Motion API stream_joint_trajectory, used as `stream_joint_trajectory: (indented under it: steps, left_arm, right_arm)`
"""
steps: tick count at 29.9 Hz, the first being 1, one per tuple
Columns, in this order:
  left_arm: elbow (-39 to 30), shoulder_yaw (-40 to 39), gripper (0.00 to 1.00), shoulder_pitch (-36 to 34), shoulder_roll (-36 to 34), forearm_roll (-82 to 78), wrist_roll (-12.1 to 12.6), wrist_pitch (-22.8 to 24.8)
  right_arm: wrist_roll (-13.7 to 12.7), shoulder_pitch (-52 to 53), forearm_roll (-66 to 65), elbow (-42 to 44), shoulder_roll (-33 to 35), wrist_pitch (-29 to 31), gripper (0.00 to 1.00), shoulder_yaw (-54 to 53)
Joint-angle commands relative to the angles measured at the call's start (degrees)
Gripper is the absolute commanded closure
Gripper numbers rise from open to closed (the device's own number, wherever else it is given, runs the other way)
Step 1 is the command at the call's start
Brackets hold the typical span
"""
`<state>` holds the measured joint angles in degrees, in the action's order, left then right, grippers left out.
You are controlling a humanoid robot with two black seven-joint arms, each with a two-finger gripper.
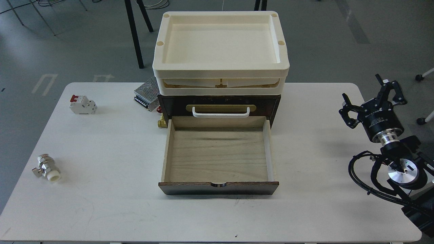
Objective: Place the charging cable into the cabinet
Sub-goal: 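Lift the white charger with cable up and over toward the open drawer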
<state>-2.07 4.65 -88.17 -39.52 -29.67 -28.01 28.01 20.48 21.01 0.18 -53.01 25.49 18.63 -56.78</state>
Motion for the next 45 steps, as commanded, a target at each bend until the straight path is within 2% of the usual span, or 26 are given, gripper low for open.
stream_joint_trajectory:
  steps: [1,11,23,31,35,40,45]
  left_arm:
    - [0.0,0.1,1.00,-2.7,2.8,-0.2,0.0,0.0]
    - [0.0,0.6,1.00,-7.4,11.9,-0.5,0.0,0.0]
    - [0.0,0.9,1.00,-16.2,27.4,-2.9,0.0,0.0]
    - [0.0,1.4,1.00,-15.5,39.5,-11.1,0.0,0.0]
    - [-0.3,1.4,1.00,-14.1,39.5,-14.2,0.0,0.0]
    - [-5.1,1.7,1.00,-13.4,39.5,-15.7,0.0,0.0]
    - [-18.1,3.8,1.00,-12.5,38.7,-19.0,0.0,0.0]
  right_arm:
    - [0.0,0.0,0.0,0.0,0.1,0.0,0.01,0.0]
    - [0.0,0.0,0.0,0.0,0.0,0.0,0.01,0.0]
    - [0.0,0.0,0.0,0.0,0.0,0.0,0.01,0.0]
    - [0.0,0.0,0.0,0.0,0.0,0.0,0.01,0.0]
    - [0.0,0.0,0.0,0.0,0.1,0.0,0.01,0.0]
    - [0.0,0.0,0.0,0.0,0.1,0.0,0.01,0.0]
    - [0.0,0.0,0.0,0.0,0.0,0.0,0.01,0.0]
